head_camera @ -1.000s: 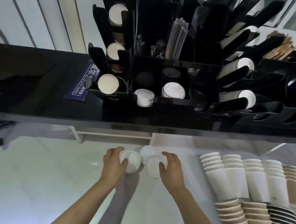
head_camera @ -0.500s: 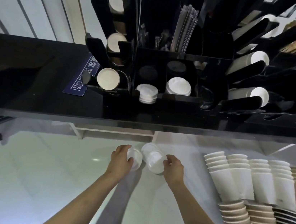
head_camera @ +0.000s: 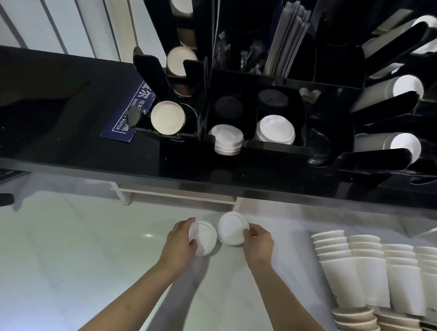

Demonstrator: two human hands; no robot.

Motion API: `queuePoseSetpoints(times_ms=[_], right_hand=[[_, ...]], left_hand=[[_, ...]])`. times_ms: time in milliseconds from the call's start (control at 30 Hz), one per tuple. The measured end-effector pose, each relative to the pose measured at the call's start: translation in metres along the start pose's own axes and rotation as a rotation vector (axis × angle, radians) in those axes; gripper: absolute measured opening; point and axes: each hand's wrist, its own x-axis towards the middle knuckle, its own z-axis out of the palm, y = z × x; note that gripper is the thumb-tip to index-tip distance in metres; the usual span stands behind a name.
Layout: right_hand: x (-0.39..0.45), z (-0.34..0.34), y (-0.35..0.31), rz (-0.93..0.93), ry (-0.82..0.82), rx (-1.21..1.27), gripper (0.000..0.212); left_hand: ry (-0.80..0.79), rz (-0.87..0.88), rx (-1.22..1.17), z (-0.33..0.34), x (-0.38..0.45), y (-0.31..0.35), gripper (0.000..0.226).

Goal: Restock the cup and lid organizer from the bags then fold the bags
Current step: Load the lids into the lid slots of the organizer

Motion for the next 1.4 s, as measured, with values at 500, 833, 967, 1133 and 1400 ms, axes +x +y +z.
queuePoseSetpoints(times_ms=[500,833,967,1133,1400], right_hand=[[-0.016,0.0,0.011,0.088,-0.128,0.053,0.023],[-0.057,-0.007,0.026,0.107,-0.125,0.386,0.025],[-0.067,-0.004,0.035,0.108,-0.189,0.46,0.034],[-0.077,-0.008,0.03,0.087,-0.273,0.498,0.032],[-0.088,-0.024,0.001,-0.012,-0.217,0.434,0.025]], left_hand=[[-0.041,-0.105,-0.051,-0.003,-0.012,-0.01,0.066],[-0.031,-0.135,-0.207,-0.003,-0.037,-0.012,0.066],[-0.083,-0.12,-0.293,-0.002,-0.045,-0.017,0.096],[-0.139,-0.069,-0.292,-0.002,-0.049,-0.022,0.111],[-0.06,-0.063,-0.408,-0.011,-0.053,-0.009,0.093]])
